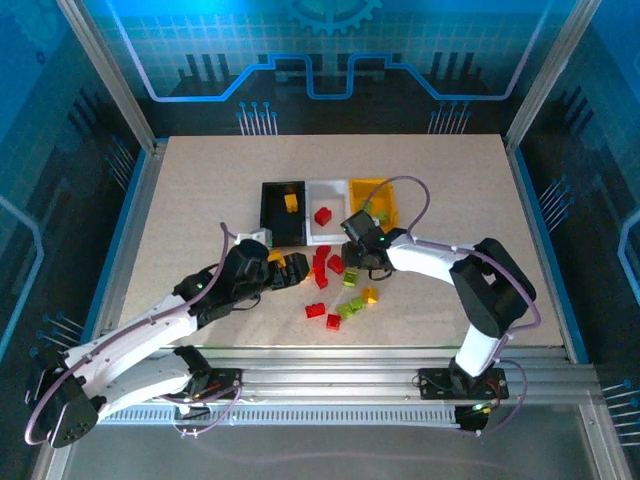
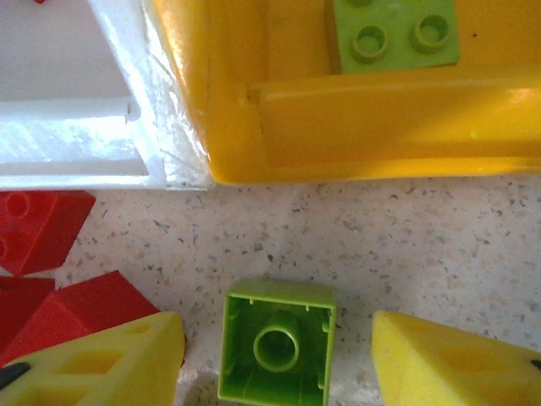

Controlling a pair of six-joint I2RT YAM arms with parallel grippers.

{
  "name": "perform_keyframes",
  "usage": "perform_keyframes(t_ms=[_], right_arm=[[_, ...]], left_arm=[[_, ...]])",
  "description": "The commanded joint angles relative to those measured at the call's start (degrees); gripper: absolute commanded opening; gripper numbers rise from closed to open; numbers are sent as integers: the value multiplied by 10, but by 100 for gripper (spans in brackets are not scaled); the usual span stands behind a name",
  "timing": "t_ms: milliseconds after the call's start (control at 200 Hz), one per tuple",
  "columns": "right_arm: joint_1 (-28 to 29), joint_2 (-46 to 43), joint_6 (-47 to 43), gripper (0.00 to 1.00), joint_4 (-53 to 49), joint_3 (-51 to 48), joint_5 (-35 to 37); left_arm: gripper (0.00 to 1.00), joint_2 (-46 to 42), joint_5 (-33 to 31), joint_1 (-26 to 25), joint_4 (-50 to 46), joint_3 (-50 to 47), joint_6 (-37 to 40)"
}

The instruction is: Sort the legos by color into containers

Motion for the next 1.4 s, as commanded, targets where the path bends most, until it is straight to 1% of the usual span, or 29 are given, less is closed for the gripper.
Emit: perform_keyframes(t_ms=[0,75,235,385,440,520,640,740,820,931,1071,1241,1296,1396], right_arm=[[-4,18,17,59,-26,18,25],[-6,27,18,56,-32,17,26],[-11,28,17,44,-21,2,20],[-11,24,12,43,-20,-6,14],[-12,17,9,40,-21,-10,14],[-12,-13,0,36,-17,-23,13],[-11,-89,-24,34,-27,-34,16],[-13,-155,-47,33,-40,-30,31],[-30,-173,-64,34,-51,-9,35],[-68,-133,-80,34,-73,51,35],[-107,-44,-93,34,-94,141,38],[-127,64,-95,38,-139,254,24],[-128,85,-93,42,-150,278,22],[-132,104,-90,58,-163,305,4]], left_arm=[[99,-2,-17,0,-16,-8,-7],[99,-1,-21,0,-17,-9,-6],[99,-2,-26,0,-18,-10,-2],[99,-2,-28,1,-20,-10,0],[99,-1,-28,2,-20,-12,-1],[99,-2,-29,2,-22,-12,1],[99,-4,-32,3,-29,-13,2],[99,-4,-32,3,-31,-16,1],[99,-3,-31,5,-30,-20,-1],[99,-1,-29,5,-34,-21,-7],[99,-7,-25,6,-41,-21,-13],[99,-7,-13,7,-57,-16,-9],[99,-5,-11,7,-64,-14,-8],[99,-4,-4,8,-67,-11,1]])
